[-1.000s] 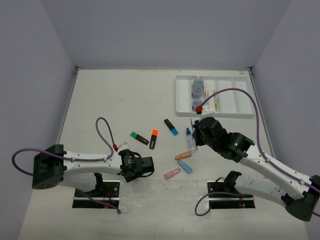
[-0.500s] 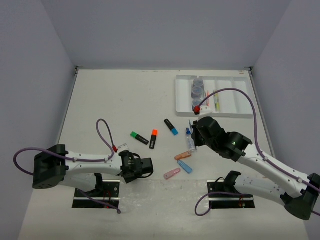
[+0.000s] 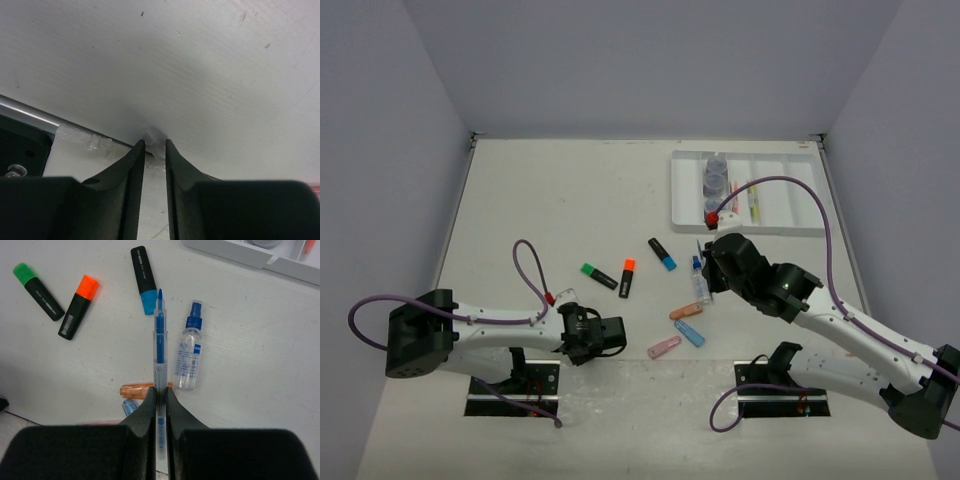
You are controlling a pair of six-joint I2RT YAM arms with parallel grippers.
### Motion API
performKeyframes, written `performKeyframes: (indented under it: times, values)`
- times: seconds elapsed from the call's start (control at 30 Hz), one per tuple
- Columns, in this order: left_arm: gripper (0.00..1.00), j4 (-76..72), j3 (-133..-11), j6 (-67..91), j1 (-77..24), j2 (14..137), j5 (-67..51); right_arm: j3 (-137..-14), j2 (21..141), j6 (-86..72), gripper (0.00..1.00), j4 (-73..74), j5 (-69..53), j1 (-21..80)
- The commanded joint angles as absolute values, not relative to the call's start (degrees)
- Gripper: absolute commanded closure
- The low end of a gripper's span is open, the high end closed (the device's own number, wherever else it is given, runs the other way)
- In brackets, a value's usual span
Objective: Sort the stationery into containers
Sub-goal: Close the pen cap on the pen.
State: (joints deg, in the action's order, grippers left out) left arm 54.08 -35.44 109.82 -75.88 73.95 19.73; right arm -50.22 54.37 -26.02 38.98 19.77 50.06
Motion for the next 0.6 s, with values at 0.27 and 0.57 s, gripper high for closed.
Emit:
performKeyframes:
  times: [0.27,0.57]
  values:
    - [1.00,53.1,-36.5,108.6,-76.0,76.0,21.3,-50.1,54.3,-25.7,1.00,37.2,18.9,49.9]
    - [1.00,60.7,-48.4,99.0,-75.7,69.5,42.3,-45.1,48.0,-25.8,1.00,27.3,7.2,49.9]
